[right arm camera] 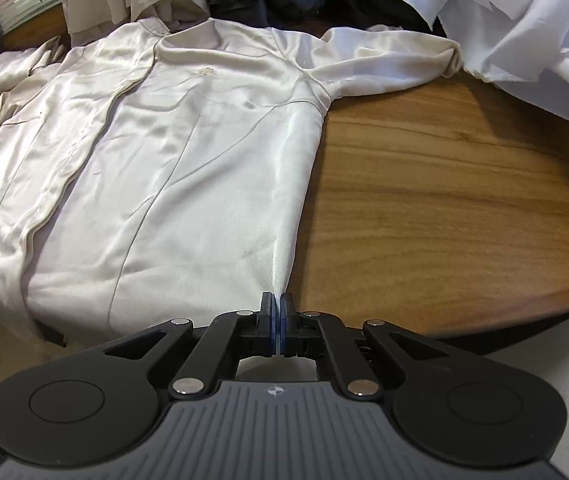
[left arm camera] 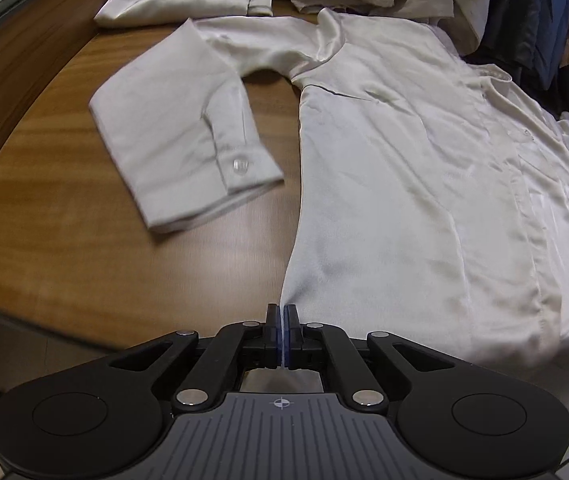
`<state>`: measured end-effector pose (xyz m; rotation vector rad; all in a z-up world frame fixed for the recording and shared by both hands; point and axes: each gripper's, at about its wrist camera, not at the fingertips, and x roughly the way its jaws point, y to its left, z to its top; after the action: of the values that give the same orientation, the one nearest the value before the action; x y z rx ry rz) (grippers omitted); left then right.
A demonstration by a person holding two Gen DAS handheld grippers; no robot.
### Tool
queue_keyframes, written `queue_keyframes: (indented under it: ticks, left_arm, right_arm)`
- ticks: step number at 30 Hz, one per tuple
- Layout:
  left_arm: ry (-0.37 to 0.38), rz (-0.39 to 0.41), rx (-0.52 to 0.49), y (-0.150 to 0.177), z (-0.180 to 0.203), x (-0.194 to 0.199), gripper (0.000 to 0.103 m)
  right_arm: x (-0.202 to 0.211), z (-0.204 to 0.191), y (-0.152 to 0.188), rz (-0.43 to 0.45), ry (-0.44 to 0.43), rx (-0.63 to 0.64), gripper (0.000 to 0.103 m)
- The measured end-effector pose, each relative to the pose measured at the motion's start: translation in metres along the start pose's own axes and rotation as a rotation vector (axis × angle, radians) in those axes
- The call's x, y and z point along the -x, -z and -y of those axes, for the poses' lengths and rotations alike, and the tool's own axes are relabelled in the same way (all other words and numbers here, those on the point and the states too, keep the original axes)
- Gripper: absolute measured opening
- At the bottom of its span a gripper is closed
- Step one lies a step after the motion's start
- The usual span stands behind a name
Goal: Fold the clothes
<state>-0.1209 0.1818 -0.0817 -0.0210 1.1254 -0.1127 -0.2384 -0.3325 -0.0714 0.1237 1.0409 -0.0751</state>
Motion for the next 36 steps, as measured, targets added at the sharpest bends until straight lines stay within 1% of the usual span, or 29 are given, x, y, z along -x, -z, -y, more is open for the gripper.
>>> queue_keyframes:
  ticks: [5,8,10,11,12,13,15,16,18,19,20,21,26,28,30,32,36]
  left_arm:
    - [-0.003,-0.072,0.02,0.027,0.007,0.008,0.003]
    - [0.002,-0.083,0.0,0.036,0.013,0.015,0.005]
    - [0.004,-0.064,-0.003,0.032,0.015,0.022,0.008]
    - [0.003,-0.05,0.004,0.028,0.014,0.027,0.012]
    - [0.002,-0.04,0.009,0.022,0.013,0.03,0.018]
    - [-0.001,-0.024,0.011,0.015,0.013,0.032,0.021]
    - [-0.003,0.009,0.016,-0.002,0.011,0.035,0.026]
    - [-0.001,0.025,0.019,-0.012,0.011,0.036,0.028]
    - [0.014,0.054,0.023,-0.036,0.014,0.031,0.036]
    - [0.021,0.074,0.018,-0.047,0.016,0.029,0.039]
    - [0.025,0.098,0.008,-0.058,0.021,0.025,0.044]
    - [0.029,0.117,-0.006,-0.07,0.027,0.019,0.05]
    - [0.082,0.164,-0.069,-0.125,0.054,-0.007,0.053]
    - [0.099,0.176,-0.098,-0.144,0.063,-0.016,0.055]
    - [0.115,0.188,-0.123,-0.163,0.07,-0.025,0.058]
    - [0.117,0.197,-0.147,-0.18,0.075,-0.034,0.06]
    - [0.082,0.218,-0.162,-0.208,0.069,-0.052,0.062]
  right_arm:
    - [0.008,0.003,0.012,-0.056,0.021,0.002,0.002]
    - [0.011,0.004,0.017,-0.096,0.04,0.011,0.003]
    - [0.013,0.004,0.013,-0.119,0.058,0.022,0.004]
    - [0.014,0.004,0.011,-0.13,0.067,0.027,0.004]
    - [0.016,0.004,0.006,-0.135,0.08,0.034,0.008]
    - [0.018,0.004,0.0,-0.14,0.094,0.041,0.01]
    - [0.025,0.002,-0.016,-0.121,0.103,0.063,0.021]
    - [0.027,0.0,-0.028,-0.105,0.098,0.071,0.022]
    - [0.032,-0.004,-0.053,-0.072,0.087,0.086,0.022]
    - [0.032,-0.006,-0.067,-0.053,0.078,0.088,0.022]
    - [0.032,-0.009,-0.08,-0.032,0.068,0.09,0.023]
    - [0.031,-0.011,-0.094,-0.012,0.058,0.091,0.027]
    - [0.015,-0.031,-0.159,0.07,0.029,0.079,0.028]
    - [0.005,-0.041,-0.186,0.088,0.01,0.082,0.028]
    - [-0.003,-0.051,-0.206,0.112,-0.01,0.09,0.032]
    - [-0.014,-0.062,-0.227,0.122,-0.029,0.1,0.032]
    - [-0.039,-0.083,-0.262,0.125,-0.065,0.144,0.033]
